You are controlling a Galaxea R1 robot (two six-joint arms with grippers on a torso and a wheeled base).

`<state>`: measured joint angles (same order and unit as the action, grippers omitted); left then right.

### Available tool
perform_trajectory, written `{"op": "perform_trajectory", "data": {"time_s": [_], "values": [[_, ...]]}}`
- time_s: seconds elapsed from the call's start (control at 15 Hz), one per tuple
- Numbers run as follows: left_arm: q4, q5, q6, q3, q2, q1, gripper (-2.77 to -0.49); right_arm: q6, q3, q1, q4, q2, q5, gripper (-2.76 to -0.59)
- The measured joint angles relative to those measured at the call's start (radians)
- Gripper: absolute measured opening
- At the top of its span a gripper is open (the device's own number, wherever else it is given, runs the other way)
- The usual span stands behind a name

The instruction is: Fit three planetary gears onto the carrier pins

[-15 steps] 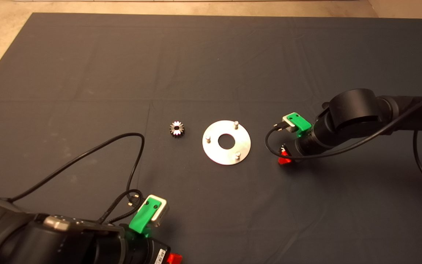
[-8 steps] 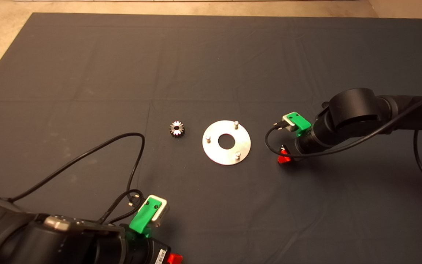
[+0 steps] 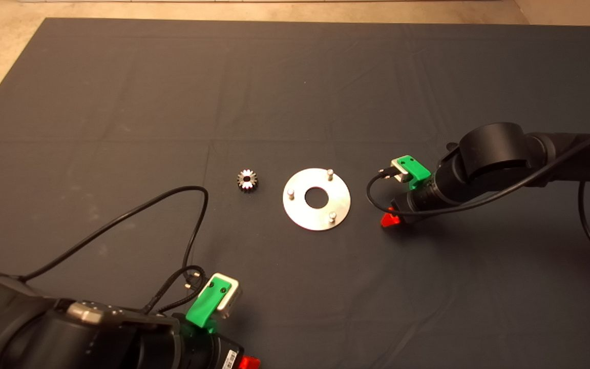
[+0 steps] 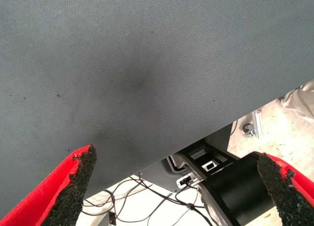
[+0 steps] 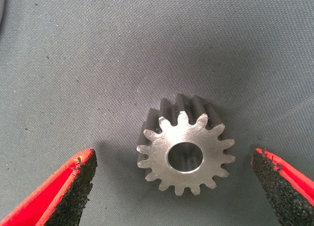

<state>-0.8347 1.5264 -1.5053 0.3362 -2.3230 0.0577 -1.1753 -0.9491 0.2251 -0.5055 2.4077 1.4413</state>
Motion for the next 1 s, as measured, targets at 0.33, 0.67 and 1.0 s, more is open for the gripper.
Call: {"op": "perform_trajectory", "data": {"time_s": [0.33,0.67,1.0], "values": [[0.0,0.0,-0.001,0.0,-0.004,0.0,-0.9,0.0,0.0,0.0,0.0,0.0,-0.001,-1.21],[0.0,0.0,-0.001,0.0,-0.004,0.0,-0.9,0.0,0.0,0.0,0.0,0.0,-0.001,-1.36],[0.0,0.0,-0.001,0.0,-0.005,0.0,-0.9,0.0,0.0,0.0,0.0,0.0,-0.001,-1.53]]}}
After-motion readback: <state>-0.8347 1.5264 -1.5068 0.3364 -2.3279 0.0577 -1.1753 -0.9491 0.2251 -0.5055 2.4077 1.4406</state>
